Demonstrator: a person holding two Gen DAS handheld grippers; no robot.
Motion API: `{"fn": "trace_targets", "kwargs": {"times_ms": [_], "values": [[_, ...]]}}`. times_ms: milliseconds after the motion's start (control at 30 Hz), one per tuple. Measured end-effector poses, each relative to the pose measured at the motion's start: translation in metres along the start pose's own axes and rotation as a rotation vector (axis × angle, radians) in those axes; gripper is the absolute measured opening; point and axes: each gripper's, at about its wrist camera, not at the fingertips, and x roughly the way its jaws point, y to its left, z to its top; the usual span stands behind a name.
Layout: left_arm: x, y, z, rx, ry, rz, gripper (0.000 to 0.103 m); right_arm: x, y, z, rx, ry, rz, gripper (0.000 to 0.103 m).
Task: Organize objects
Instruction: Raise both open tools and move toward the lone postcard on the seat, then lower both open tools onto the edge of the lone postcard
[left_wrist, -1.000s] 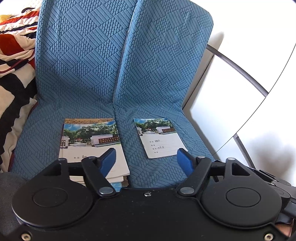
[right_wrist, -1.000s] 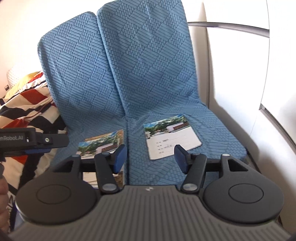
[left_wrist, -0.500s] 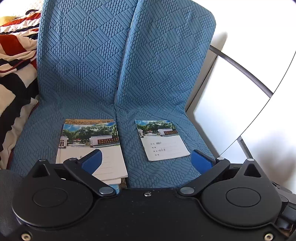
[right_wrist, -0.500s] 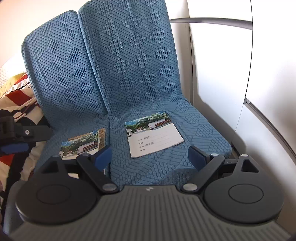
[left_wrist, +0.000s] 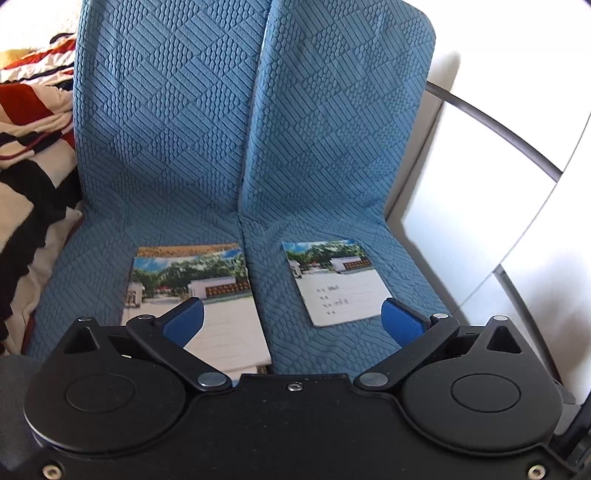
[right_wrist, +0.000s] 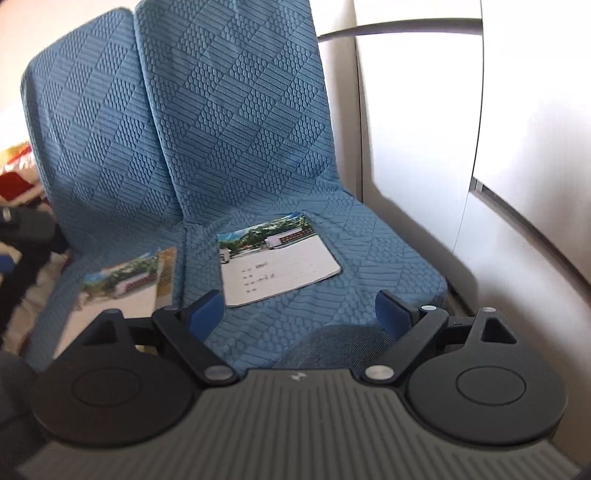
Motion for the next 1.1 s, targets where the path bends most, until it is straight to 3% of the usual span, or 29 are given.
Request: {"fn": "trace_targets", "kwargs": {"times_ms": [533, 633, 867, 1000, 1100], "values": [[0.061, -0.003, 0.005, -0.045, 0.065, -0.011, 0.102, 0.065, -0.012, 0.004, 0.094, 0.065, 0.044, 0.089], [0.074, -0.002, 0.006, -0.069, 0.082, -0.022, 0.102, 0.081, -0.018, 0.006, 0.119, 0.072, 0.017, 0.074], [0.113, -0.005, 0.015, -0.103, 0.131, -0.039, 0.096, 0.123, -0.030, 0.006, 0.196, 0.051, -0.024, 0.063], [0.137, -0.006, 0.020, -0.126, 0.160, -0.068, 0.089, 0.153, -0.031, 0.004, 0.191, 0.056, -0.031, 0.045], [0.156, -0.006, 0.021, -0.145, 0.189, -0.068, 0.079, 0.170, -0.030, 0.005, 0.193, 0.052, -0.006, 0.038]]}}
